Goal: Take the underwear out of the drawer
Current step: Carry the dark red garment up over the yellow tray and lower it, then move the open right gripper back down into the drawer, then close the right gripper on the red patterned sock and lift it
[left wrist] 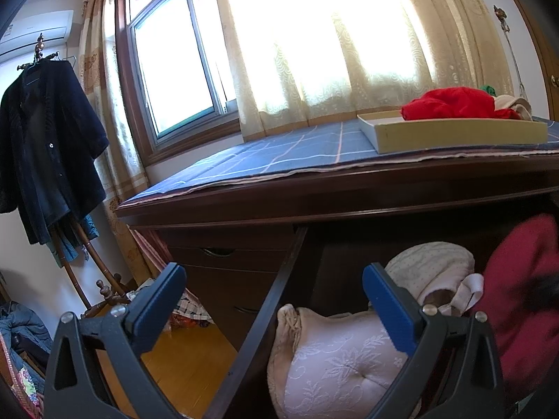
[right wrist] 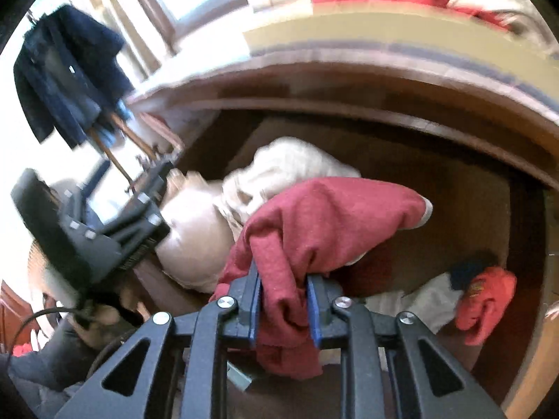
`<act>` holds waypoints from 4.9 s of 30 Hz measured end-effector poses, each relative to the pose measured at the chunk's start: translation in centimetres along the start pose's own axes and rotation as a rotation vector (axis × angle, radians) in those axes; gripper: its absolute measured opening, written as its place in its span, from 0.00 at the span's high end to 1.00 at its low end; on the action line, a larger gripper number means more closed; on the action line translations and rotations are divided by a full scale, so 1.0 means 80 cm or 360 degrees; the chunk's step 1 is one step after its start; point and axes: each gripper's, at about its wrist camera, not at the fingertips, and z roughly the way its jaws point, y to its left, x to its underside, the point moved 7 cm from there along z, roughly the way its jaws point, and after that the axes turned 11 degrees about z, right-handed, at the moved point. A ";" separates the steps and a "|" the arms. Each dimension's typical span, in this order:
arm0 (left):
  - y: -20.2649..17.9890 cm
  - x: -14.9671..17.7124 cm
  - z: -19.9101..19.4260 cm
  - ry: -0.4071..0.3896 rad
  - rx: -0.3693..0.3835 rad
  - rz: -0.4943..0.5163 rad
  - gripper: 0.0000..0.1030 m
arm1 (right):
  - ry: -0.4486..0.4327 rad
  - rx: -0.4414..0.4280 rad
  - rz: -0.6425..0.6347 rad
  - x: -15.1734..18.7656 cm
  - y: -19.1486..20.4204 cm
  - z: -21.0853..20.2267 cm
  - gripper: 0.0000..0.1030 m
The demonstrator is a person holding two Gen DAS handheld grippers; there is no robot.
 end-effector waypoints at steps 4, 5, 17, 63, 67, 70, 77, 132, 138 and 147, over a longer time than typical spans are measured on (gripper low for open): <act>0.000 0.001 0.000 0.0001 -0.0003 -0.0001 0.00 | -0.0242 -0.0110 -0.0022 -0.010 0.009 -0.064 0.77; 0.001 0.001 0.000 0.0001 -0.0005 -0.0002 0.00 | -0.0300 -0.0103 -0.0059 -0.011 0.011 -0.077 0.77; 0.001 0.002 0.000 0.0002 -0.0005 -0.0003 0.00 | -0.0672 -0.0145 -0.0053 -0.064 0.028 -0.161 0.77; -0.002 0.004 0.004 0.0035 0.0026 0.0010 0.00 | -0.0448 0.0544 0.0528 -0.386 -0.161 -0.021 0.50; -0.003 0.003 0.003 0.0025 0.0017 0.0019 0.00 | -0.0557 0.0362 0.0550 -0.377 -0.143 -0.054 0.41; -0.004 0.004 0.003 0.0022 0.0010 0.0018 0.00 | -0.0709 0.0234 0.0598 -0.360 -0.133 -0.092 0.39; -0.003 0.004 0.001 0.0018 -0.0012 0.0015 0.00 | -0.0914 0.0151 0.0559 -0.286 -0.119 -0.150 0.39; 0.003 0.002 0.000 -0.0023 -0.0032 0.0029 0.00 | -0.0475 0.0502 0.0406 0.057 -0.149 -0.093 0.38; 0.003 0.002 -0.001 -0.0024 -0.0033 0.0028 0.00 | -0.0185 0.0699 0.0287 0.030 -0.159 -0.071 0.39; 0.003 0.002 0.000 -0.0026 -0.0030 0.0030 0.00 | 0.0162 0.1056 0.0019 0.016 -0.170 -0.026 0.48</act>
